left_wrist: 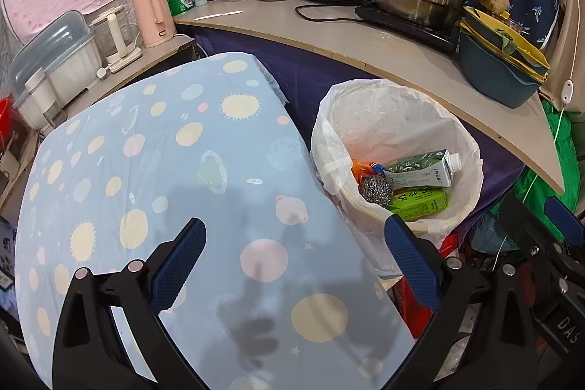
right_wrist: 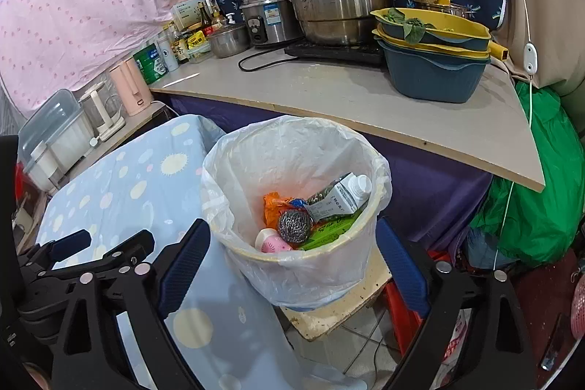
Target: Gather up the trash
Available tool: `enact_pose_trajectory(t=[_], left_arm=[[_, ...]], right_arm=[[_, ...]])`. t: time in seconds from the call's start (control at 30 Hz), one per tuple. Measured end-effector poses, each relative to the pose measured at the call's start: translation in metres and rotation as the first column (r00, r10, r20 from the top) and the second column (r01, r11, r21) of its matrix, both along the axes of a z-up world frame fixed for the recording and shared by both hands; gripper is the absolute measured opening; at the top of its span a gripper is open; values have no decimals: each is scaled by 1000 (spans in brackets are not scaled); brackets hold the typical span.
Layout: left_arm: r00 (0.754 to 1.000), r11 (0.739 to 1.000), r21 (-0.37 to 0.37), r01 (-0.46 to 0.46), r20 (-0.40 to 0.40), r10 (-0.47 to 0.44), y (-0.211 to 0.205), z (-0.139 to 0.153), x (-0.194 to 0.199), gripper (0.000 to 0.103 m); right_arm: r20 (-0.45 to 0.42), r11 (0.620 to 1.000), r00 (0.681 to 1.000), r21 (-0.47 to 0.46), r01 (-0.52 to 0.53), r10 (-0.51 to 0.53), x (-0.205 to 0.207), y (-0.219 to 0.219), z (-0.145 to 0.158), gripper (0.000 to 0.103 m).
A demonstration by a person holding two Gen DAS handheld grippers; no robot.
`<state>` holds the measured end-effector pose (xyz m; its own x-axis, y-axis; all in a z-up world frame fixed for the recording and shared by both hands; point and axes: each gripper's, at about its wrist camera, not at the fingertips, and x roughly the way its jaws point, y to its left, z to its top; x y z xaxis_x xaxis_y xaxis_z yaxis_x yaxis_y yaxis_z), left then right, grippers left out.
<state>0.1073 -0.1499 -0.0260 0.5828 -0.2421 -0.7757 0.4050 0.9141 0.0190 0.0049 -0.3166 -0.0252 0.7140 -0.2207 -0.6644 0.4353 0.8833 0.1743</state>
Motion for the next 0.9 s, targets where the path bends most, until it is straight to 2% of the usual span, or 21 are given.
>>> enact_pose_trajectory(t=[0.9], left_arm=[[1000, 999, 40, 12, 0, -12, -8, -8, -12, 94]], right_arm=[[-45, 1000, 999, -20, 12, -13, -9, -6, -14, 96]])
